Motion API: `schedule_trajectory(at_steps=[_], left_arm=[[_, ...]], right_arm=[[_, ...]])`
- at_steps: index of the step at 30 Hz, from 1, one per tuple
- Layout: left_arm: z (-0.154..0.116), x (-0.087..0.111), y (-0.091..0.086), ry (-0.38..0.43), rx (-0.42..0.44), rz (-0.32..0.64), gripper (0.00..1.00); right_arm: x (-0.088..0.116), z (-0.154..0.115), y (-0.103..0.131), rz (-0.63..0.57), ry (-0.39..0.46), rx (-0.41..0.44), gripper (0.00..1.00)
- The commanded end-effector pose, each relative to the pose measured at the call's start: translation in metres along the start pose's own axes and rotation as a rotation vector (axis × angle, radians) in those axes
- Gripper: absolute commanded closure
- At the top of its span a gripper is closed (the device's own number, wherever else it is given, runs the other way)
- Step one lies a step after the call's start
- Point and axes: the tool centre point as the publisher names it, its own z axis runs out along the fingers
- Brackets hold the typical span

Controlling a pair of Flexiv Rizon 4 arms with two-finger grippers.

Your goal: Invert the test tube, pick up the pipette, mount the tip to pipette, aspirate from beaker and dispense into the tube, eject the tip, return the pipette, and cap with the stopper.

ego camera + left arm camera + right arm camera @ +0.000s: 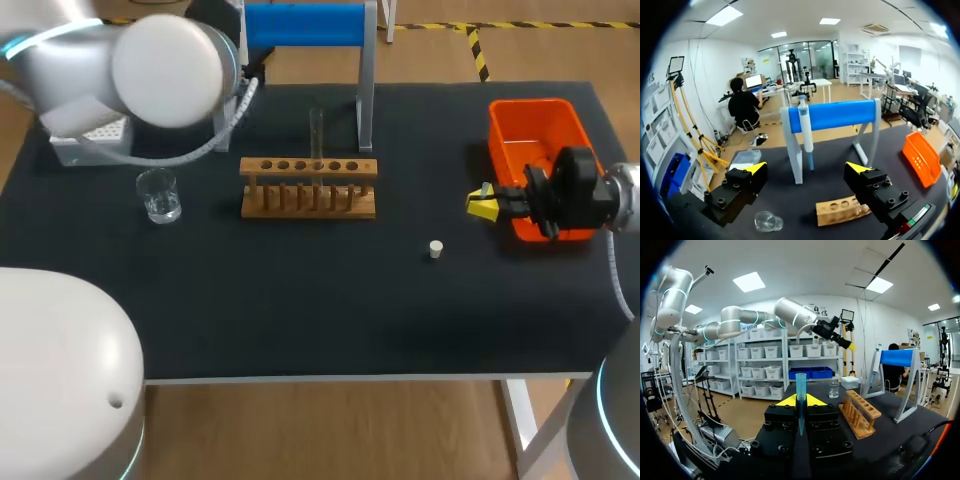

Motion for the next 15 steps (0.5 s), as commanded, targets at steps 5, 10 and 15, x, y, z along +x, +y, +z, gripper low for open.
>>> schedule_trajectory(at_steps=[5,10,15], left_arm=[[0.023,0.012,-0.002,-0.002,0.028,-0.050,0.00],[0.036,0.014,-0.006,0.001,0.049,-0.061,0.00],[0.049,0.016,-0.016,0.006,0.082,-0.065,0.00]], right_arm=[[0.001,-0.001,0.000,-0.001,0.001,0.000,1.00],[0.001,-0.001,0.000,-0.001,0.001,0.000,1.00],[0.001,-0.001,0.000,-0.001,0.001,0.000,1.00]])
